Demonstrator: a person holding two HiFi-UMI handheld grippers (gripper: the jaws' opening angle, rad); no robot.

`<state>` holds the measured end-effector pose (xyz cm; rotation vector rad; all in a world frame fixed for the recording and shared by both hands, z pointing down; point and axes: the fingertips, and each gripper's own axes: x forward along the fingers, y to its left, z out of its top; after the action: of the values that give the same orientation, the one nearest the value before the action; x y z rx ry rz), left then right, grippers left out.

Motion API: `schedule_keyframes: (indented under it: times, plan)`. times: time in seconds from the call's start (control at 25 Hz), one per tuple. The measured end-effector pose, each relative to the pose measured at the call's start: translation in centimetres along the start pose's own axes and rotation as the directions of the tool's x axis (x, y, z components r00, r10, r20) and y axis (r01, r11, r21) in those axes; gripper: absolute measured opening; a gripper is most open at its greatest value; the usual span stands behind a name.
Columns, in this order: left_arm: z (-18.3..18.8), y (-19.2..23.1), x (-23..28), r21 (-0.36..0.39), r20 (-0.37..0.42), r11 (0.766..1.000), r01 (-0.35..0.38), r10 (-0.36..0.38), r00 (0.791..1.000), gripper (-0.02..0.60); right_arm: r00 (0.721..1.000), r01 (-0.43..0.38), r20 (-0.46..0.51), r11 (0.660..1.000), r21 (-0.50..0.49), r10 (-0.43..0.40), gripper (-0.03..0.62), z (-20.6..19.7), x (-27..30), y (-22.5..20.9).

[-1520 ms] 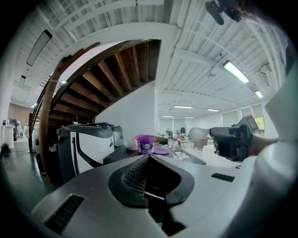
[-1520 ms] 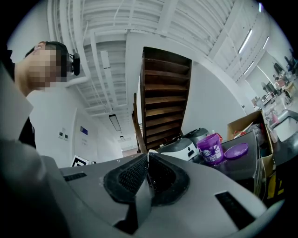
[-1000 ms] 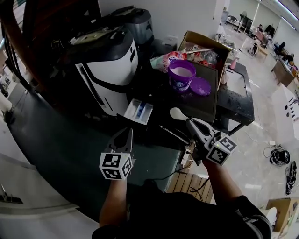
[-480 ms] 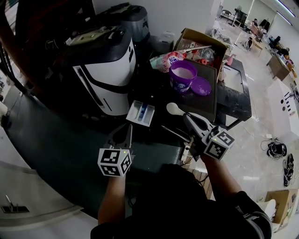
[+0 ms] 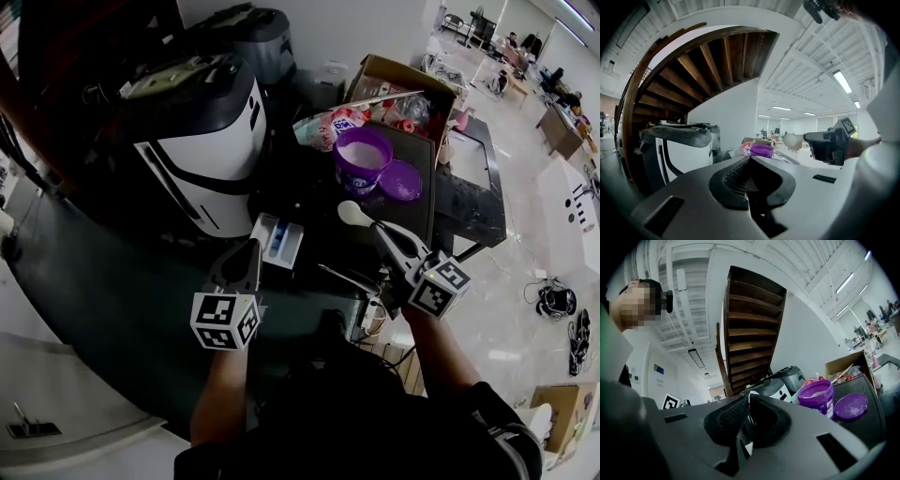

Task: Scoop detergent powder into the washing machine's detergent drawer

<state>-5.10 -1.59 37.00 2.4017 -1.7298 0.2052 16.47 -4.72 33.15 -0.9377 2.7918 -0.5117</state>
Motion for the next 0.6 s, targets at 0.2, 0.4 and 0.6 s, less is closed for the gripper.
schedule_keyframes:
  times: [0.2, 0.4, 0.6]
  plan:
    - [1.0, 0.8, 5.7, 0.015, -0.014, 1.0, -0.01, 0.01, 1.0, 0.008, 1.0, 0.022, 0.0, 1.0, 0.0, -0.022, 0.02, 1.6, 2.6, -5.5]
    - [2.1, 0.9, 12.1, 0.018, -0.035, 1.0, -0.011, 0.012, 0.999, 0.008, 0.999, 0.038, -0.023, 0.999, -0.014, -0.038, 0.02, 3.0, 4.9, -11.9]
    - [3.1, 0.7, 17.0, 0.02, -0.056, 0.999, -0.026, 0.027, 0.998, 0.008, 0.997, 0.062, -0.046, 0.998, -0.028, -0.063, 0.02, 4.3, 6.1, -17.6]
